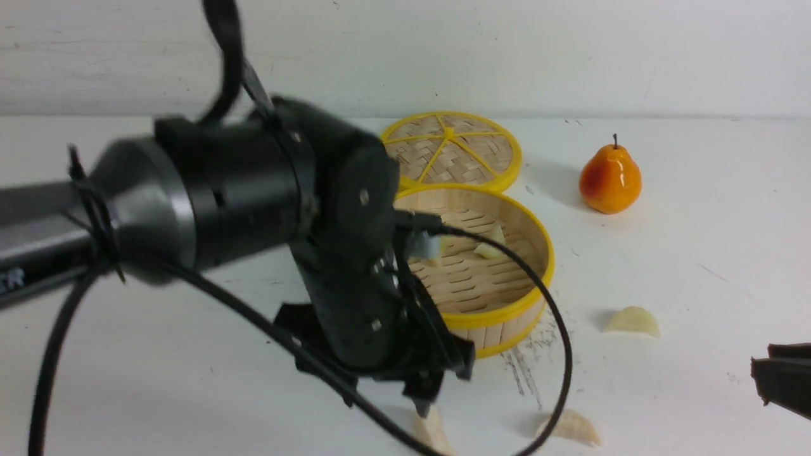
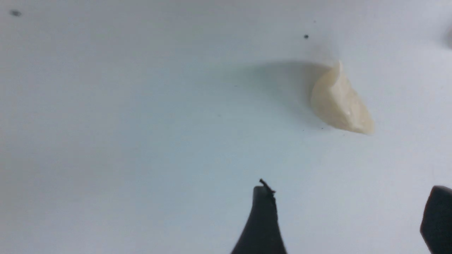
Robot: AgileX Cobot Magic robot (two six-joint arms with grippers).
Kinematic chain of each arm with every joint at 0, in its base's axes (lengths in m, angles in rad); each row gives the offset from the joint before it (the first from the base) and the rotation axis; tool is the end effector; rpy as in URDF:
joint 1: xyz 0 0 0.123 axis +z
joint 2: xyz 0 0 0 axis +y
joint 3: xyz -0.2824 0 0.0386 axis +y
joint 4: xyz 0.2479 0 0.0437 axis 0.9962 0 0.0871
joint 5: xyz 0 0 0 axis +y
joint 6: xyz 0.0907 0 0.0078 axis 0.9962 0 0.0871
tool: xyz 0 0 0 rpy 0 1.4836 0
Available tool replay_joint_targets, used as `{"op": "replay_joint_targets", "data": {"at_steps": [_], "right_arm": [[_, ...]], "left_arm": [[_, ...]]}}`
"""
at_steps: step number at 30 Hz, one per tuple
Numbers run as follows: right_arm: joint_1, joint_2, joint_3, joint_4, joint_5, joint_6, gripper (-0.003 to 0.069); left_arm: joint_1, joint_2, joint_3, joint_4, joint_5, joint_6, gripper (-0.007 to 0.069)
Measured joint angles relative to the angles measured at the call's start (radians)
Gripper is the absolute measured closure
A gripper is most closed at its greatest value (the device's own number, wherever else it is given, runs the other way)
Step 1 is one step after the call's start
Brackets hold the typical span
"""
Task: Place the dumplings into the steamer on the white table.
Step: 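Reach for and grasp a dumpling on the table with the left gripper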
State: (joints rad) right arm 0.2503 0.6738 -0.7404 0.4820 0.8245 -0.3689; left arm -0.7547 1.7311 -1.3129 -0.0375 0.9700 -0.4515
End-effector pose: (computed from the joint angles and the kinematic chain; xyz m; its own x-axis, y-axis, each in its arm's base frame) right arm 0.1066 0.0593 0.3403 -0.5411 -0.1651 -0.8246 -0.5183 0.8377 0.1723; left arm 0.2542 -0.2429 0.2472 -0.9396 0.2589 -0.2240 0.2954 0.9438 -0.1480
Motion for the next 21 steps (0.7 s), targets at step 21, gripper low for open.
{"op": "replay_joint_targets", "data": {"at_steps": [21], "right_arm": [[0.000, -0.027, 0.000, 0.003, 0.020, 0.000, 0.0512]], "left_arm": [[-0.019, 0.215, 0.041, 0.016, -0.273, -0.091, 0.0360]]}}
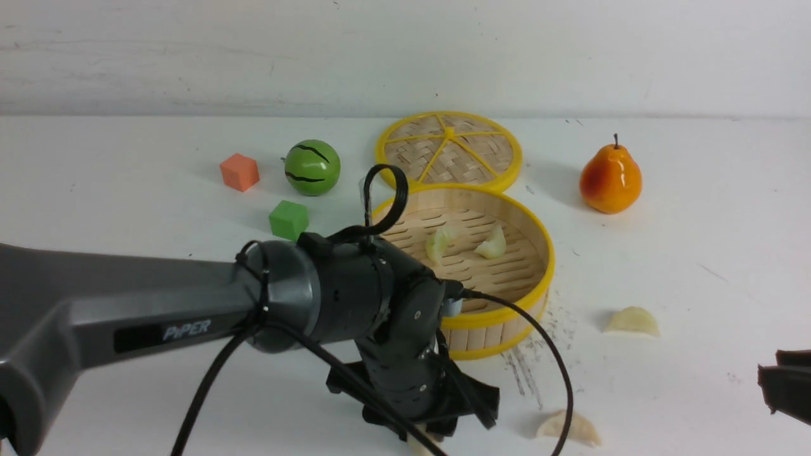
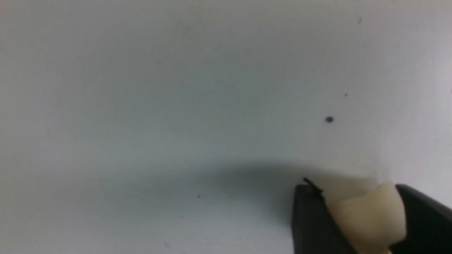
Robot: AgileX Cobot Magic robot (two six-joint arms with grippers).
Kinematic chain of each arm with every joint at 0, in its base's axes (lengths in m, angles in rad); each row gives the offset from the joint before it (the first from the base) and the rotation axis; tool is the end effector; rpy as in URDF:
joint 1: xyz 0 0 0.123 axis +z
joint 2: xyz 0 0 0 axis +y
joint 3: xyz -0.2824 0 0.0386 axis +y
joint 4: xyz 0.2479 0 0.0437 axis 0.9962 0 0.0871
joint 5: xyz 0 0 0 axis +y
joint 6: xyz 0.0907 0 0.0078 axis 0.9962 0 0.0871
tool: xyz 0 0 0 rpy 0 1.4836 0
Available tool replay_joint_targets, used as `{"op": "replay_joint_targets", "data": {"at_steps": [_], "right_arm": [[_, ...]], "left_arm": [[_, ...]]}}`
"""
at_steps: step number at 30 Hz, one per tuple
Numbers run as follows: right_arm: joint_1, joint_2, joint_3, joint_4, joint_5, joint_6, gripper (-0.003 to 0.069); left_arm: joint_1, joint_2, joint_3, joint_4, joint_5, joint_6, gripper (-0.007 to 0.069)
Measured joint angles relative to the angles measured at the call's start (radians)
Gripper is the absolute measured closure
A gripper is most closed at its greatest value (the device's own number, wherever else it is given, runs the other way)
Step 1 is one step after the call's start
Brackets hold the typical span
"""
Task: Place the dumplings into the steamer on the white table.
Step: 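Reach for and grasp a dumpling on the table with the left gripper, then place the dumpling into the bamboo steamer basket with the left gripper, then reach for and grasp a dumpling lying on the table beside the steamer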
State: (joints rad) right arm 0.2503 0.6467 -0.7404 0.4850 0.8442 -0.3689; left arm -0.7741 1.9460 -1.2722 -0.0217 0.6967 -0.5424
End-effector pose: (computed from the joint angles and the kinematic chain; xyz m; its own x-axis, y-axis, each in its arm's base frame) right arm 0.0995 0.0582 0.3422 -0.5321 -0.1671 -0.8300 -0.5278 0.8320 0.1708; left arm 0.2752 -0.2708 0.1638 -0.9535 0.1906 -0.2334 0.2313 0.9593 -0.1618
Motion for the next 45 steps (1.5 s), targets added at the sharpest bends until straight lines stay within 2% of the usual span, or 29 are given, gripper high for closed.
{"op": "replay_joint_targets", "data": {"at_steps": [1, 4, 7, 12, 20, 31, 34, 40, 42, 45], "right_arm": [[0.000, -0.001, 0.000, 0.000, 0.001, 0.000, 0.0512], [0.000, -0.001, 0.000, 0.000, 0.003, 0.000, 0.0510], [0.000, -0.001, 0.000, 0.000, 0.003, 0.000, 0.0506], [0.000, -0.001, 0.000, 0.000, 0.003, 0.000, 0.0501], [0.000, -0.001, 0.000, 0.000, 0.003, 0.000, 0.0491], [0.000, -0.001, 0.000, -0.003, 0.004, 0.000, 0.0489], [0.000, -0.001, 0.000, -0.003, 0.005, 0.000, 0.0489], [0.000, -0.001, 0.000, -0.003, 0.014, 0.000, 0.0492], [0.000, 0.002, -0.003, -0.009, 0.026, -0.001, 0.0524], [0.000, 0.039, -0.042, -0.044, 0.075, -0.007, 0.0611]], "left_arm": [[0.000, 0.003, -0.016, 0.001, 0.025, 0.009, 0.0403], [-0.001, 0.010, -0.095, 0.022, 0.160, 0.060, 0.0390], [0.002, 0.001, -0.259, 0.096, 0.279, 0.099, 0.0390], [0.049, 0.004, -0.507, 0.156, 0.345, 0.120, 0.0390], [0.200, 0.153, -0.761, 0.157, 0.353, 0.123, 0.0390], [0.219, 0.339, -0.782, 0.186, 0.218, 0.122, 0.0390], [0.219, 0.358, -0.782, 0.208, 0.194, 0.122, 0.0350], [0.219, 0.362, -0.792, 0.228, 0.217, 0.122, 0.0200], [0.218, 0.343, -0.827, 0.227, 0.281, 0.128, 0.0165], [0.204, 0.271, -0.878, 0.226, 0.343, 0.193, 0.0181]]}}
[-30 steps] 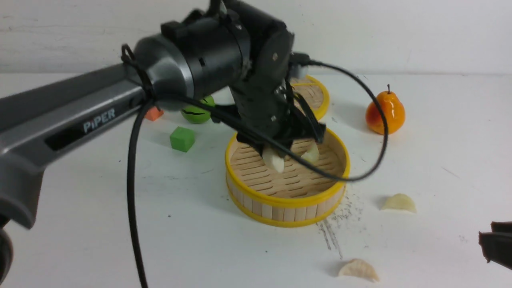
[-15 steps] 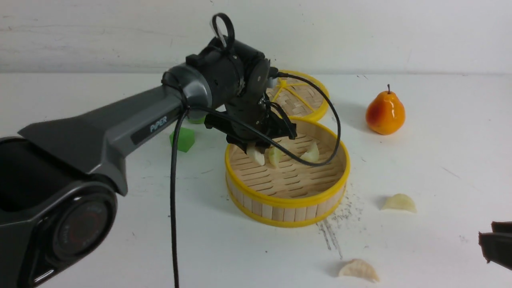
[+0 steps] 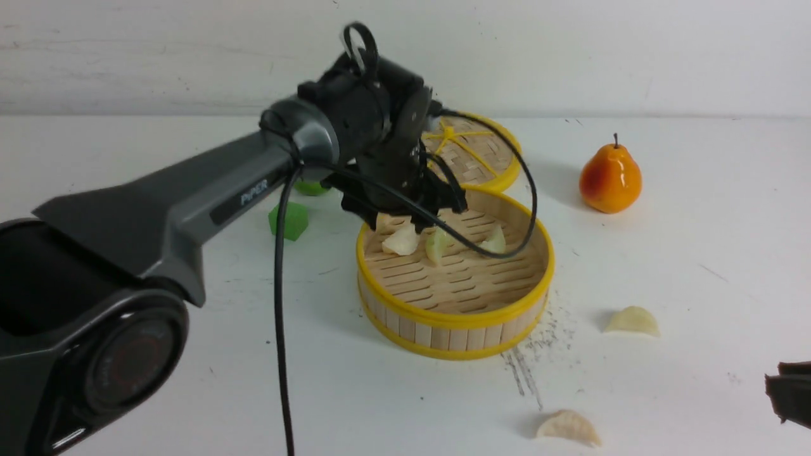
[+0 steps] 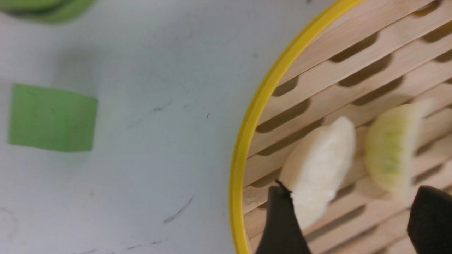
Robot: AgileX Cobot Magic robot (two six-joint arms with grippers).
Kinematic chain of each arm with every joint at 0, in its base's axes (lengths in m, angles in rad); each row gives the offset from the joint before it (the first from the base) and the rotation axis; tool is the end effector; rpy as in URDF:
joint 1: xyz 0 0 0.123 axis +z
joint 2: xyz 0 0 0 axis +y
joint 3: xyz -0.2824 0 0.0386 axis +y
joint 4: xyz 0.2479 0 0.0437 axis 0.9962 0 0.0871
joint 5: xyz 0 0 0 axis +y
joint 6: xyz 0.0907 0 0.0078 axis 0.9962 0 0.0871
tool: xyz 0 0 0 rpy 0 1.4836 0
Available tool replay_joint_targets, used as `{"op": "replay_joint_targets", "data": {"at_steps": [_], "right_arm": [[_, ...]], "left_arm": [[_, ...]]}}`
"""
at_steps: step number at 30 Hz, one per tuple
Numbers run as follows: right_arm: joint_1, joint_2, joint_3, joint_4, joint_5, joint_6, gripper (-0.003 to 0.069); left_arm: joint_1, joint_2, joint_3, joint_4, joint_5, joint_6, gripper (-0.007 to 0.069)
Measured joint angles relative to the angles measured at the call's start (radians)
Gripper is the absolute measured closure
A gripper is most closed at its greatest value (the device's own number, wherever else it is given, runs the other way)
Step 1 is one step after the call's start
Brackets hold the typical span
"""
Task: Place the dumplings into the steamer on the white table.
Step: 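Reach for and grasp a dumpling lying on the table beside the steamer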
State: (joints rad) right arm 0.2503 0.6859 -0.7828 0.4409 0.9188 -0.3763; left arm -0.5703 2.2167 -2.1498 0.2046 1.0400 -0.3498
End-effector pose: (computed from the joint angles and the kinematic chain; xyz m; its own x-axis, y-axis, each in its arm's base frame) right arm 0.1034 0.0583 0.3449 -0.5631 -0.2384 -0.7912 -0.5447 0.8271 0.1385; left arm 0.4283 -0.2557 0.2763 -0.8017 0.2303 -0.5516 0.2666 0.9637 0.0150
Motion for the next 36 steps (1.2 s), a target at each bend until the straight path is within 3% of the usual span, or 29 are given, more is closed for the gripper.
{"op": "replay_joint_targets", "data": {"at_steps": [4, 12, 20, 25, 30, 33, 36], "right_arm": [[0.008, 0.080, -0.064, -0.031, 0.057, -0.015, 0.0678], [0.176, 0.342, -0.159, -0.156, 0.114, -0.043, 0.0678], [0.259, 0.563, -0.159, -0.290, 0.071, -0.001, 0.0624], [0.260, 0.708, -0.161, -0.335, -0.043, 0.020, 0.0375], [0.260, 0.828, -0.166, -0.356, -0.166, 0.008, 0.0136], [0.260, 0.891, -0.167, -0.358, -0.217, -0.044, 0.0081], [0.260, 0.966, -0.167, -0.363, -0.282, -0.083, 0.0080]], "left_arm": [[-0.044, -0.154, -0.028, 0.000, 0.034, 0.066, 0.0280], [-0.094, -0.430, 0.006, -0.050, 0.203, 0.159, 0.0628], [-0.093, -0.704, 0.403, -0.091, 0.203, 0.164, 0.0638], [-0.093, -0.981, 0.797, -0.165, 0.145, 0.144, 0.0638], [-0.093, -1.176, 1.046, -0.231, 0.077, 0.142, 0.0638], [-0.093, -1.255, 1.141, -0.257, 0.061, 0.142, 0.0638], [-0.093, -1.321, 1.219, -0.274, 0.054, 0.142, 0.0638]]}}
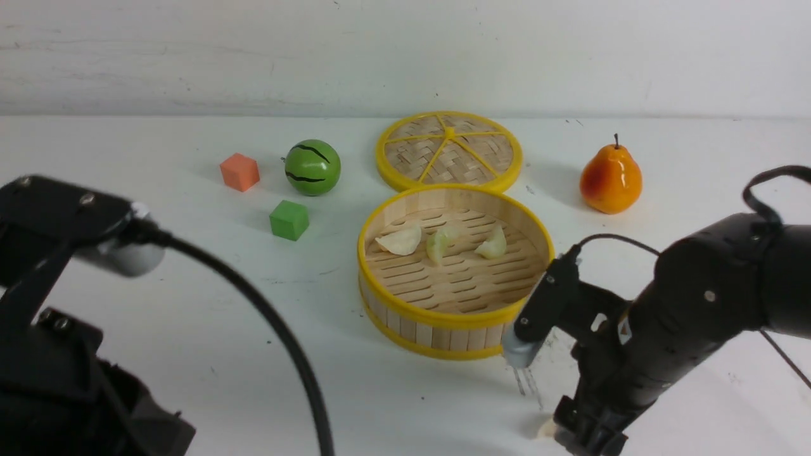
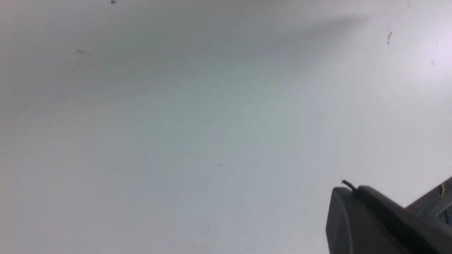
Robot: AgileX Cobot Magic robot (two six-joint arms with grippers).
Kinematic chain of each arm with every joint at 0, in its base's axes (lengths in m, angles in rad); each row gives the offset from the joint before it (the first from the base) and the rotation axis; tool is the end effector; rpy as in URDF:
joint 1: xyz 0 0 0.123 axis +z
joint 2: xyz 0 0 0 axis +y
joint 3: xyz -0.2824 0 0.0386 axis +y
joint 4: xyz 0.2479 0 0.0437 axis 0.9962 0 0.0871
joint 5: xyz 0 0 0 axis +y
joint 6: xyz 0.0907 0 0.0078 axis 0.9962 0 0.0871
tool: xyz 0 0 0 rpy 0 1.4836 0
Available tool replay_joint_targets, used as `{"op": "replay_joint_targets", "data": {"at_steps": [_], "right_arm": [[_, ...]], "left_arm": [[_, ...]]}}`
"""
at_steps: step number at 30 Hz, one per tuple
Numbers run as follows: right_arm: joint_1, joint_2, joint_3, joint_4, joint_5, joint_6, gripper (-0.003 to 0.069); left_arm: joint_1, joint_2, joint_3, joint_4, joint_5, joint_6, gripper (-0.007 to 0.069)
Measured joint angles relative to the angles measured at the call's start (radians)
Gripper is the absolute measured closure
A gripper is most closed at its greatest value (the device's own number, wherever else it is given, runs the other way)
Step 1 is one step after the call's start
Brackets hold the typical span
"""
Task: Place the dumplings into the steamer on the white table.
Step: 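Reach for and grasp a dumpling lying on the table beside the steamer, then place the dumpling in the bamboo steamer basket with the right gripper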
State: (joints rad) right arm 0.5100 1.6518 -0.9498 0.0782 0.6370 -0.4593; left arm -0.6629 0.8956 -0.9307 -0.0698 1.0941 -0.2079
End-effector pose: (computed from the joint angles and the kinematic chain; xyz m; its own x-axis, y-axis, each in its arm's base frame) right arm 0.2662 0.1537 0.1883 -0.5709 -0.7612 -0.3076 -0.7814 0.6187 -0.0809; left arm 0.1156 -0.0974 0.3449 -0.7844 0.3115 -0.5363 0.4688 0.8640 -0.1839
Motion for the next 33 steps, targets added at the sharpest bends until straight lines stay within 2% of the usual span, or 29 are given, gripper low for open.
{"op": "replay_joint_targets", "data": {"at_steps": [4, 5, 6, 7, 8, 9, 11, 17, 23, 27, 33], "right_arm": [[0.000, 0.070, -0.001, -0.010, -0.052, -0.009, 0.0148], [0.000, 0.090, -0.001, -0.019, -0.056, -0.010, 0.0198], [0.000, 0.098, -0.001, -0.024, -0.055, -0.010, 0.0215], [0.000, 0.103, -0.006, -0.030, -0.055, -0.009, 0.0288], [0.001, 0.104, -0.008, -0.035, -0.056, -0.007, 0.0324], [0.001, 0.105, -0.011, -0.044, -0.055, -0.002, 0.0406], [0.002, 0.102, -0.029, -0.051, -0.029, 0.014, 0.0481], [0.026, 0.037, -0.210, -0.068, 0.124, 0.083, 0.0466], [0.034, 0.049, -0.495, -0.045, 0.172, 0.313, 0.0466], [0.037, 0.168, -0.651, -0.045, 0.149, 0.459, 0.0466], [0.066, 0.372, -0.772, -0.045, 0.141, 0.514, 0.0466]], "left_arm": [[0.000, -0.046, 0.042, -0.010, -0.002, 0.000, 0.0638], [0.000, -0.054, 0.046, -0.013, -0.002, 0.000, 0.0638], [0.000, -0.057, 0.046, -0.013, -0.002, 0.000, 0.0638], [0.000, -0.058, 0.047, -0.014, -0.002, 0.000, 0.0638], [0.000, -0.058, 0.047, -0.014, -0.003, 0.000, 0.0638], [0.000, -0.058, 0.048, -0.014, -0.003, 0.000, 0.0638], [0.000, -0.058, 0.050, -0.015, -0.004, 0.000, 0.0638], [0.000, -0.058, 0.051, -0.014, -0.008, 0.000, 0.0638], [0.000, -0.058, 0.051, -0.013, -0.017, 0.000, 0.0638], [0.000, -0.058, 0.051, -0.013, -0.018, 0.000, 0.0638], [0.000, -0.058, 0.051, -0.013, -0.016, 0.000, 0.0638]]}}
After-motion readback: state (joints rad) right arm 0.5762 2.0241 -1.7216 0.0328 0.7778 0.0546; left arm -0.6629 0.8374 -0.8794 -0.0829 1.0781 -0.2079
